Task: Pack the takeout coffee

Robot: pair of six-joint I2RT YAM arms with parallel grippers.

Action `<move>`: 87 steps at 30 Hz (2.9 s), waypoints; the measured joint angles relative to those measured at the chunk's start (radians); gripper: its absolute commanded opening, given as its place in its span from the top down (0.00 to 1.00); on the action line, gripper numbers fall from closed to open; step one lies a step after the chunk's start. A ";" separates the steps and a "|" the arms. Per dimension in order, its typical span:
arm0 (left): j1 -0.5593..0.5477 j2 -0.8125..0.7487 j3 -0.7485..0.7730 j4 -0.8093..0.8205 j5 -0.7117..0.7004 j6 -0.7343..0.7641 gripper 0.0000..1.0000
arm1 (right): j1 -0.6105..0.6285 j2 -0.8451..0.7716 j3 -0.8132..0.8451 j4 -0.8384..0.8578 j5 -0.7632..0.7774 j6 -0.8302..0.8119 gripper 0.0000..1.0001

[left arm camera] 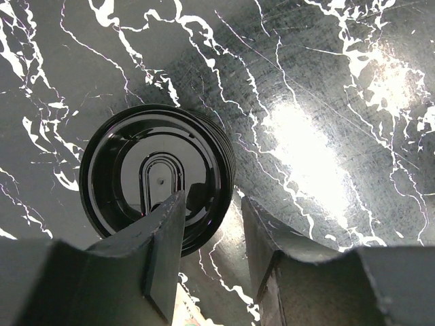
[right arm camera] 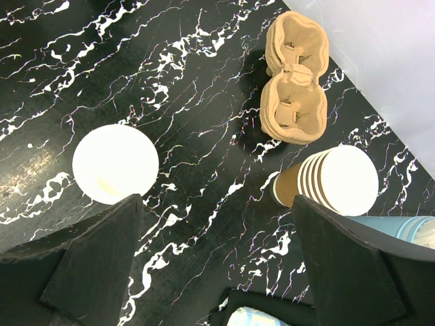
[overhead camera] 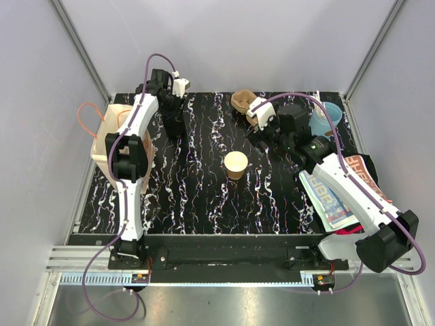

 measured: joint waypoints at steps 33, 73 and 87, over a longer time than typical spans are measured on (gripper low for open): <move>0.000 0.000 0.007 -0.003 -0.001 0.004 0.58 | -0.001 0.005 0.000 0.000 0.000 0.000 0.05; 0.000 0.012 0.007 -0.003 -0.013 0.011 0.74 | -0.001 0.008 0.000 0.000 0.000 0.000 0.05; 0.000 0.019 0.039 -0.007 -0.018 0.008 0.78 | -0.001 0.010 0.000 0.000 0.000 0.000 0.05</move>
